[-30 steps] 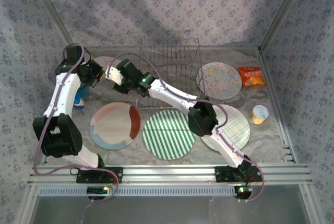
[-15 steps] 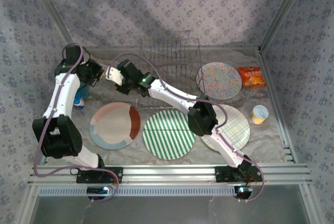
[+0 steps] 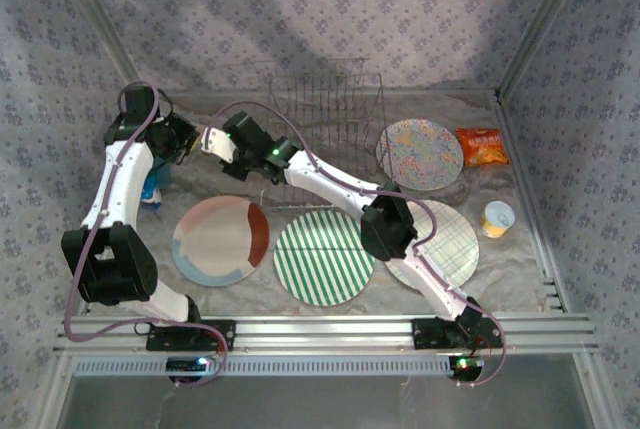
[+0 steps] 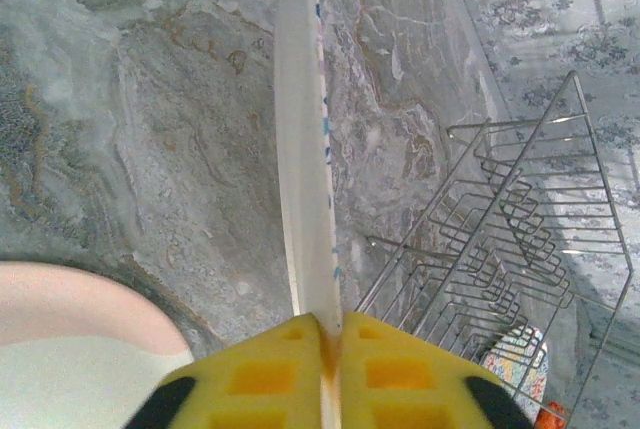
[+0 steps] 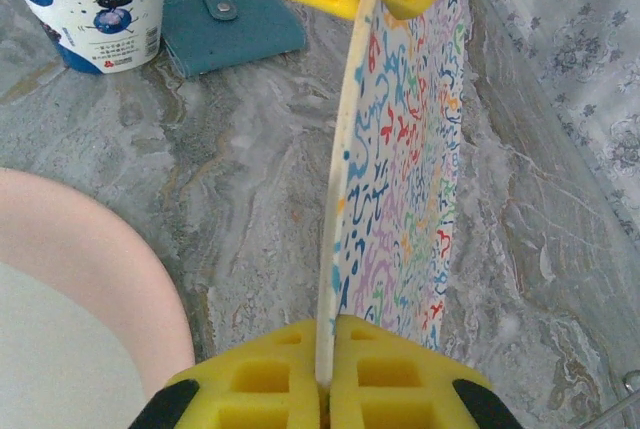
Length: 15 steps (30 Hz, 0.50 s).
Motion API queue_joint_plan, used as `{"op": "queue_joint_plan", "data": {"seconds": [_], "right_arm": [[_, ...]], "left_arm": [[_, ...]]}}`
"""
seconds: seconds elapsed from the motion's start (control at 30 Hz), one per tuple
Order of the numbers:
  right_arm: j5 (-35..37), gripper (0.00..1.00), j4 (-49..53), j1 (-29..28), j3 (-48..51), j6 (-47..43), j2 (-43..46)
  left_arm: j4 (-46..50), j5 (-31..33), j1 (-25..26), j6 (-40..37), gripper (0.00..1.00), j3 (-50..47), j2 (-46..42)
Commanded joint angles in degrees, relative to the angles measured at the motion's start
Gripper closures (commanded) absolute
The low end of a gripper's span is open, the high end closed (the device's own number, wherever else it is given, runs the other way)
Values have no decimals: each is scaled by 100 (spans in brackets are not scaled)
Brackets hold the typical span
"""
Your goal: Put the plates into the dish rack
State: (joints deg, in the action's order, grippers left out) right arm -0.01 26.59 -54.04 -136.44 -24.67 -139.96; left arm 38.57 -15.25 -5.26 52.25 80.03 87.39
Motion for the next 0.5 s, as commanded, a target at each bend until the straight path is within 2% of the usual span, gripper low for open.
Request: {"op": "queue_joint_plan", "data": {"seconds": [0.0, 0.07, 0.13, 0.33, 0.4, 0.47], "right_arm": [[52, 100, 54, 70, -289, -62, 55], [62, 100, 62, 68, -297, -153, 108], [58, 100, 75, 61, -311, -217, 156], [15, 100, 166, 45, -361, -407, 327], [-79, 100, 184, 43, -344, -438, 439], [-203, 100, 172, 44, -331, -483, 517]], "left_arm": [[-3, -66, -114, -118, 76, 158, -311], [-4, -108, -181, -126, 61, 247, -329], [-7, -154, -254, -144, 55, 337, -366], [199, -342, -601, -183, 11, 455, -519], [207, -436, -757, -189, 2, 414, -577], [219, -529, -918, -203, 1, 362, -644]]}}
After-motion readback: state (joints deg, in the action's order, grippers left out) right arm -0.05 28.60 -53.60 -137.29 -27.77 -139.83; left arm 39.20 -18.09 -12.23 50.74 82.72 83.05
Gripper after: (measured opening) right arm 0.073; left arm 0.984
